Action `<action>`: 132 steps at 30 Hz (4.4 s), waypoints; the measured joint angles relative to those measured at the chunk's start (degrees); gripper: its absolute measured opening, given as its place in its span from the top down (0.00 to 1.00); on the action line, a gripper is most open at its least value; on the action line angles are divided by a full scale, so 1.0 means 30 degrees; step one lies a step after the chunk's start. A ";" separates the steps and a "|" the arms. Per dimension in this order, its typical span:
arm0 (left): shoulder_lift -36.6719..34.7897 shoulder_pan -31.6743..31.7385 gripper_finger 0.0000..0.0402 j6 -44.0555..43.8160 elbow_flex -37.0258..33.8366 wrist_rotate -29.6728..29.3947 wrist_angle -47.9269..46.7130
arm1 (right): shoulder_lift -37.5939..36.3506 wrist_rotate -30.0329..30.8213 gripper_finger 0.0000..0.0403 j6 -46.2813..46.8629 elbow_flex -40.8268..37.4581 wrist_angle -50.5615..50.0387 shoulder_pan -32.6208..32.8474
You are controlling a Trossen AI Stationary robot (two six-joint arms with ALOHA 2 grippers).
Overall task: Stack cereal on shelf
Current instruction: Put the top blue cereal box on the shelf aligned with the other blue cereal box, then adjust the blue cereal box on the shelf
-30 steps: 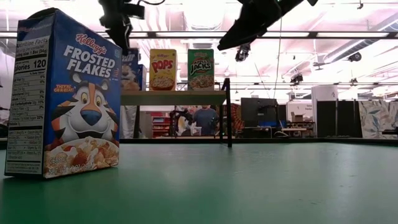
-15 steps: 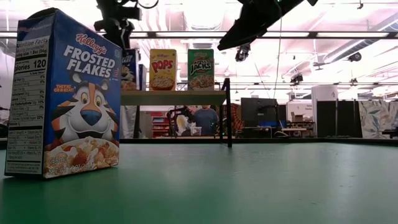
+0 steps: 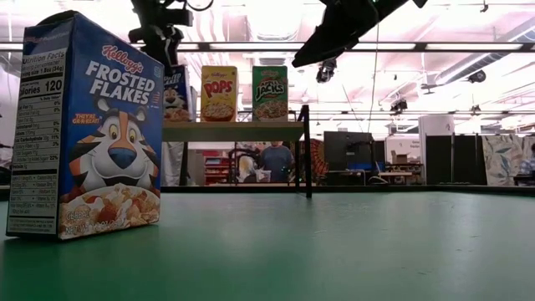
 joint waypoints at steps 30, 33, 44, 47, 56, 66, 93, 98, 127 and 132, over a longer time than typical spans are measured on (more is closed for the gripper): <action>0.0058 0.0015 0.53 -0.0874 -0.0335 -0.0157 -0.0022 | 0.0000 0.0000 0.39 -0.0007 0.0000 -0.0007 0.0000; 0.0058 0.0015 0.53 -0.0874 -0.0335 -0.0157 -0.0120 | 0.0000 0.0000 0.39 -0.0007 0.0000 -0.0007 0.0000; 0.0058 0.0015 0.53 -0.0918 -0.0342 -0.0193 -0.0109 | 0.0000 0.0000 0.39 -0.0007 0.0000 -0.0007 0.0000; 0.0058 0.0015 0.51 -0.0925 -0.0343 -0.0200 -0.0087 | 0.0000 -0.0004 0.39 -0.0007 0.0000 -0.0012 0.0000; 0.0058 0.0015 0.42 -0.0933 -0.0350 -0.0254 0.0131 | 0.0000 -0.0002 0.39 -0.0007 0.0000 -0.0007 0.0000; -0.0022 -0.0412 0.42 -0.1188 0.0526 -0.0819 -0.0041 | -0.0005 0.0000 0.39 -0.0007 0.0000 -0.0015 0.0000; -0.0124 0.0383 0.94 -0.4268 -0.0222 0.1879 0.0699 | 0.0000 0.0000 0.39 -0.0160 0.0000 -0.0022 0.0000; -0.0131 0.0466 0.98 -0.4159 -0.0408 0.1643 0.0685 | 0.0000 0.0000 0.39 -0.0160 0.0000 -0.0022 0.0000; -0.0163 0.0440 1.00 -0.3723 0.0391 -0.0302 0.0327 | -0.0001 0.0007 0.39 -0.0153 0.0000 -0.0022 0.0000; -0.0190 0.0481 1.00 -0.3723 0.1691 -0.0435 0.0643 | -0.0003 0.0015 0.39 -0.0136 0.0000 -0.0022 0.0000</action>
